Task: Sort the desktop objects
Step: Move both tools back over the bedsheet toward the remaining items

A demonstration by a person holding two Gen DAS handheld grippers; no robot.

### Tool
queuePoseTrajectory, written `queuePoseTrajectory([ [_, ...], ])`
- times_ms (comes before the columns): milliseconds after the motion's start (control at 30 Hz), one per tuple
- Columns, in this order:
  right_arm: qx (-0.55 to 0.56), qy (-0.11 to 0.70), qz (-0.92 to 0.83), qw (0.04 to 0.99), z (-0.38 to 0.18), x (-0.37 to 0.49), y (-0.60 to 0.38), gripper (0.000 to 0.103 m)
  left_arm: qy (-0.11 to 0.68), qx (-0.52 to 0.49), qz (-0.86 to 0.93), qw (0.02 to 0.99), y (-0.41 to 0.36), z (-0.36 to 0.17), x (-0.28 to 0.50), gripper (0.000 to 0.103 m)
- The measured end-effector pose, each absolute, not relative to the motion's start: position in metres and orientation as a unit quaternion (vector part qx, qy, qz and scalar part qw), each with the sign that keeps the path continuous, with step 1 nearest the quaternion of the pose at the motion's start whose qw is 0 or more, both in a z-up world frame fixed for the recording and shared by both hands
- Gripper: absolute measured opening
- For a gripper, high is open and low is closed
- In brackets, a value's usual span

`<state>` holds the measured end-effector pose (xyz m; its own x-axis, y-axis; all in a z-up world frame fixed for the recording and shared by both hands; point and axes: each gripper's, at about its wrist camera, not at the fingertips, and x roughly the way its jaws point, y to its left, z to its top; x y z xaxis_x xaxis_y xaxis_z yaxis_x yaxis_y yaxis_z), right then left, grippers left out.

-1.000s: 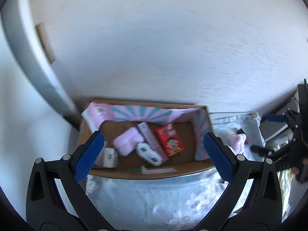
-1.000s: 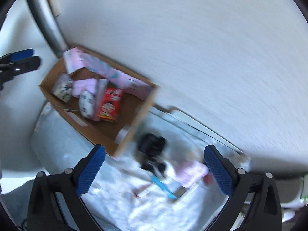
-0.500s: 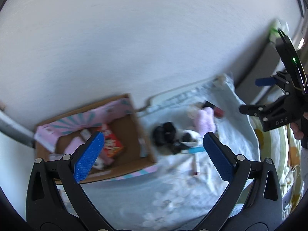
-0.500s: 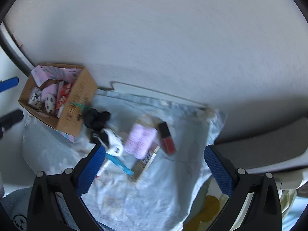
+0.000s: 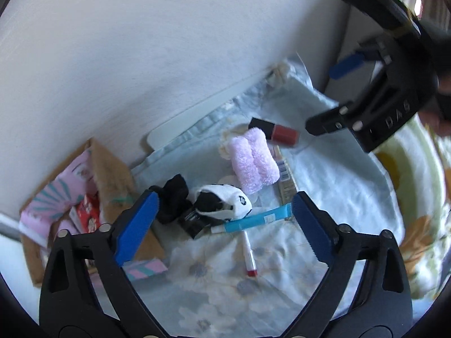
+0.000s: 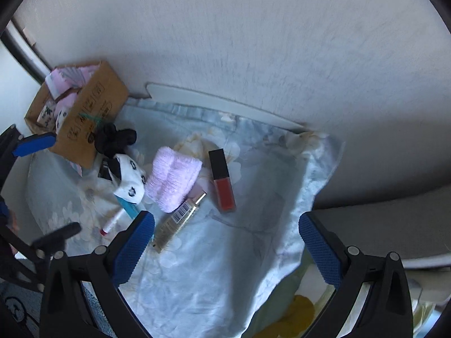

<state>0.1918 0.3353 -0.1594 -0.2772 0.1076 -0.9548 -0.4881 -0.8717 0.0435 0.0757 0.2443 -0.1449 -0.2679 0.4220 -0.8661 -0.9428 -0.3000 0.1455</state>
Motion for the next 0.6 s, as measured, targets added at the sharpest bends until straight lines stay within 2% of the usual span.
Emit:
queuePoseTrajectory([
  [133,-0.584,0.151,0.78,0.166,-0.183,0.183,0.341,0.1,0.387,-0.37,0.693,0.482,0.26,-0.171,0.072,0.08],
  [200,-0.594,0.141,0.776,0.16,-0.198,0.177,0.346,0.095,0.397,-0.379,0.682,0.484,0.264,-0.183,0.067,0.078],
  [267,-0.599,0.142,0.773,0.157,-0.209,0.172,0.35,0.085,0.404,-0.385,0.676,0.482,0.268,-0.192,0.062,0.078],
  [500,-0.597,0.172,0.768,0.157,-0.236,0.161,0.363,0.071,0.404,-0.426,0.653,0.478,0.279,-0.222,0.049,0.077],
  [600,-0.599,0.182,0.763,0.16,-0.243,0.159,0.367,0.057,0.41,-0.438,0.643,0.476,0.279,-0.233,0.044,0.069],
])
